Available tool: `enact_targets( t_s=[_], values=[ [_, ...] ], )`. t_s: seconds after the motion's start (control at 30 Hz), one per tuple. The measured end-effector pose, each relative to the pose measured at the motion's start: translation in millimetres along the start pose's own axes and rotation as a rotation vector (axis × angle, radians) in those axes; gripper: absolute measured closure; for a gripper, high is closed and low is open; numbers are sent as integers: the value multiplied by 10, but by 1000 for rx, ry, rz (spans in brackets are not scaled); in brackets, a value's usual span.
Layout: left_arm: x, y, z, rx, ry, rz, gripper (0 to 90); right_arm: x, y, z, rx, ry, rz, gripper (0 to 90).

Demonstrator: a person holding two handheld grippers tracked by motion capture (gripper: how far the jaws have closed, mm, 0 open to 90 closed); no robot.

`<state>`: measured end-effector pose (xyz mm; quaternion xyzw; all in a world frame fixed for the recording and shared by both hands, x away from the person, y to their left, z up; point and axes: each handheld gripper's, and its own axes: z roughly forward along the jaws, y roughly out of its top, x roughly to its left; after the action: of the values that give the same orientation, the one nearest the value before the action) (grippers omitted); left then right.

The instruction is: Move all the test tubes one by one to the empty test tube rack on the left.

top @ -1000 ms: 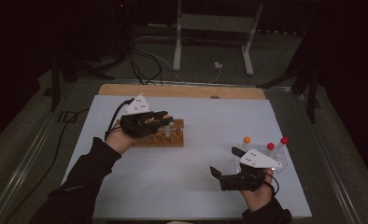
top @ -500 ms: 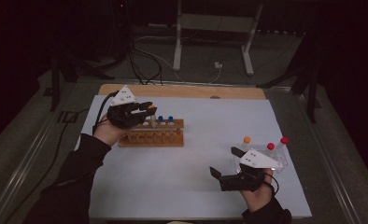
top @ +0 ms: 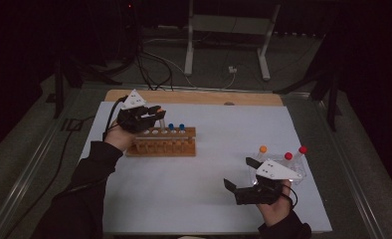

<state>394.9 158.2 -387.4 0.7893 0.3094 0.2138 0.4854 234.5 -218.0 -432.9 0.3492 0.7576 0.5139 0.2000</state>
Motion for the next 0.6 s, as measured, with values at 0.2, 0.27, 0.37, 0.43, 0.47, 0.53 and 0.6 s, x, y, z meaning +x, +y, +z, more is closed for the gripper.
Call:
enact_targets(
  t_s=[0.2,0.27,0.37,0.43,0.47,0.53,0.6],
  values=[
    [-15,-117,113,25,-8,-4,713,-5,0,-5,-6,8,4,0],
    [-20,-158,147,30,-12,-9,714,-9,-1,-9,-9,7,7,0],
    [-25,-217,188,36,-15,-16,713,-16,-4,-10,-11,10,5,0],
    [-23,-258,209,40,-16,-21,713,-19,-6,-10,-14,16,7,0],
    [-21,-278,219,44,-16,-23,713,-19,-6,-12,-15,18,10,0],
    [-15,-321,231,50,-16,-28,713,-17,-5,-13,-14,21,7,0],
    [-12,-364,245,54,-17,-34,713,-16,-6,-14,-13,23,8,0]
  ],
)
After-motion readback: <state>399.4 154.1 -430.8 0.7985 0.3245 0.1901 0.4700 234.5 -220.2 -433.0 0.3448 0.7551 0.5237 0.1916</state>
